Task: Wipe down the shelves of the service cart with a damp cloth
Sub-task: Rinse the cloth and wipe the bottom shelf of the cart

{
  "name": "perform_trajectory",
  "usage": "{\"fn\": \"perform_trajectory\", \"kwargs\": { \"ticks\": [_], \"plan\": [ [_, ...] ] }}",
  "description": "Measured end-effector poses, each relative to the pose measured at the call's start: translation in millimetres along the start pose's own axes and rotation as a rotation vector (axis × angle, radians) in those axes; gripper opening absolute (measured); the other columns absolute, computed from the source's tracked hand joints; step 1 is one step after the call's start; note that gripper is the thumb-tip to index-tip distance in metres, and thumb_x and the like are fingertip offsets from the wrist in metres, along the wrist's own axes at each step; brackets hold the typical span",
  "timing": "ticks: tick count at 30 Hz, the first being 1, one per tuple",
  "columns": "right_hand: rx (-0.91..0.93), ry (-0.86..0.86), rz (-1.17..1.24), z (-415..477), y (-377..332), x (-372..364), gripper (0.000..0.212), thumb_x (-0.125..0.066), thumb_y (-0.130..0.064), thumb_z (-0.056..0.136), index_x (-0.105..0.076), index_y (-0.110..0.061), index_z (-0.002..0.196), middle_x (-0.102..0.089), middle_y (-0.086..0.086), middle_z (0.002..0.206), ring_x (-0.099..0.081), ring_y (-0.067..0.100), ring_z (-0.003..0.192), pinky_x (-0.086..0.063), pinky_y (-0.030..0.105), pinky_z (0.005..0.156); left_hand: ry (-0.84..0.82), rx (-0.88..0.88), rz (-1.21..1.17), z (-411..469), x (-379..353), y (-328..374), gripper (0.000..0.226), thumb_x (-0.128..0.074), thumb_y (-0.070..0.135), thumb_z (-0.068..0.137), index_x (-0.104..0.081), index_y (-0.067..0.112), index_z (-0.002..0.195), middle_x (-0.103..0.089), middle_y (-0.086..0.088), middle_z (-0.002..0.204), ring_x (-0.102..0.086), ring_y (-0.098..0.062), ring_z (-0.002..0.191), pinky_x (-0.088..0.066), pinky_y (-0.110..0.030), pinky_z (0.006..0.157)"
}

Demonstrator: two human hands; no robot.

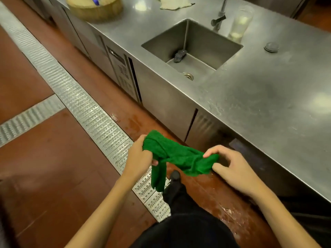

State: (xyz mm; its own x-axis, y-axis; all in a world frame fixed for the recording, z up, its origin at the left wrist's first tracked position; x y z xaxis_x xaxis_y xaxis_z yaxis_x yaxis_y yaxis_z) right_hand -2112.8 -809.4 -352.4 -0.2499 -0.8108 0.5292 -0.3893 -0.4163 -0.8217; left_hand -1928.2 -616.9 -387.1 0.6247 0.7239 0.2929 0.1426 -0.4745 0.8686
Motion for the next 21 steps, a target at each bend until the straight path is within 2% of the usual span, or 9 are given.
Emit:
{"fn": "perform_trajectory", "kwargs": {
  "ticks": [3, 6, 8, 10, 12, 14, 18, 19, 21],
  "plan": [
    [-0.022, -0.026, -0.04, 53, 7, -8, 0.049, -0.056, 0.013, 0.073, -0.068, -0.033, 0.087, -0.066, -0.014, 0.111, -0.056, -0.005, 0.107, -0.044, 0.017, 0.092, 0.042, -0.006, -0.067, 31, 12, 30, 0.047, -0.042, -0.016, 0.073, -0.063, 0.017, 0.098, -0.071, -0.016, 0.094, -0.069, -0.039, 0.08, -0.058, -0.057, 0.068],
    [0.007, -0.035, 0.017, 103, -4, -6, 0.049, -0.072, -0.009, 0.08, -0.059, -0.042, 0.114, -0.052, -0.027, 0.126, -0.042, -0.026, 0.112, -0.034, -0.002, 0.088, 0.023, -0.045, -0.074, 59, 11, 66, 0.045, -0.051, -0.004, 0.063, -0.065, 0.024, 0.096, -0.072, -0.009, 0.095, -0.07, -0.033, 0.09, -0.058, -0.058, 0.072],
    [0.027, -0.123, 0.044, 136, -8, -9, 0.077, -0.084, -0.034, 0.073, -0.041, -0.046, 0.136, -0.037, -0.037, 0.136, -0.03, -0.032, 0.117, -0.028, -0.004, 0.093, 0.009, -0.065, -0.082, 78, 7, 92, 0.048, -0.054, -0.001, 0.059, -0.066, 0.027, 0.096, -0.073, -0.003, 0.094, -0.07, -0.028, 0.092, -0.058, -0.057, 0.072],
    [0.072, -0.194, 0.082, 170, -14, -20, 0.111, -0.09, -0.047, 0.062, -0.023, -0.041, 0.149, -0.027, -0.034, 0.147, -0.024, -0.026, 0.129, -0.024, 0.002, 0.105, 0.023, -0.077, -0.12, 96, 4, 118, 0.053, -0.06, -0.003, 0.056, -0.067, 0.028, 0.098, -0.073, 0.0, 0.095, -0.07, -0.024, 0.094, -0.059, -0.057, 0.074],
    [0.148, -0.136, 0.15, 205, -18, -29, 0.122, -0.092, -0.05, 0.055, -0.019, -0.039, 0.151, -0.031, -0.025, 0.152, -0.031, -0.007, 0.139, -0.031, 0.025, 0.115, 0.027, -0.109, -0.159, 113, 2, 145, 0.058, -0.066, 0.0, 0.051, -0.068, 0.026, 0.102, -0.073, -0.004, 0.098, -0.07, -0.026, 0.097, -0.058, -0.059, 0.077],
    [0.154, 0.01, 0.248, 236, -22, -28, 0.103, -0.091, -0.047, 0.059, -0.034, -0.043, 0.144, -0.048, -0.018, 0.143, -0.046, 0.004, 0.133, -0.042, 0.032, 0.107, 0.025, -0.152, -0.186, 128, 4, 170, 0.06, -0.07, 0.005, 0.049, -0.068, 0.024, 0.106, -0.073, -0.007, 0.099, -0.07, -0.031, 0.097, -0.057, -0.06, 0.076],
    [0.001, 0.22, 0.323, 291, -20, -1, 0.017, -0.071, -0.026, 0.08, -0.066, -0.03, 0.096, -0.072, -0.004, 0.092, -0.069, 0.016, 0.089, -0.057, 0.042, 0.077, 0.021, -0.308, -0.158, 159, 13, 206, 0.07, -0.068, -0.007, 0.073, -0.06, 0.035, 0.128, -0.069, 0.006, 0.115, -0.067, -0.022, 0.108, -0.06, -0.051, 0.078],
    [-0.051, 0.253, 0.321, 303, -21, 10, 0.007, -0.066, -0.016, 0.083, -0.066, -0.023, 0.088, -0.071, 0.0, 0.082, -0.068, 0.02, 0.08, -0.056, 0.043, 0.071, 0.018, -0.346, -0.153, 169, 17, 209, 0.071, -0.065, -0.011, 0.081, -0.056, 0.036, 0.134, -0.068, 0.009, 0.12, -0.066, -0.019, 0.112, -0.059, -0.048, 0.081],
    [-0.117, 0.343, 0.385, 322, -22, 37, 0.014, -0.06, -0.005, 0.088, -0.066, -0.017, 0.087, -0.07, 0.001, 0.079, -0.065, 0.019, 0.077, -0.053, 0.032, 0.066, 0.015, -0.374, -0.108, 195, 28, 210, 0.075, -0.06, -0.018, 0.085, -0.055, 0.035, 0.137, -0.069, 0.01, 0.121, -0.066, -0.016, 0.113, -0.058, -0.045, 0.086]
  ]
}}
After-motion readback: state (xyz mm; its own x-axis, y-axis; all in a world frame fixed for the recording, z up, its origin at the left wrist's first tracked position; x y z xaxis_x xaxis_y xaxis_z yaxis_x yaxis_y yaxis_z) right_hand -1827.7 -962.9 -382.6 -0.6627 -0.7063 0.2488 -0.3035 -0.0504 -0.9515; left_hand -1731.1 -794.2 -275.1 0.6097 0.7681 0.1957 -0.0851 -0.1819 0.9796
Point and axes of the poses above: each hand's wrist, its own z-axis towards the middle knuckle, its own x-axis out of the back of the hand, y = z × x, the point moved 2 cm from there along z, towards the middle knuckle
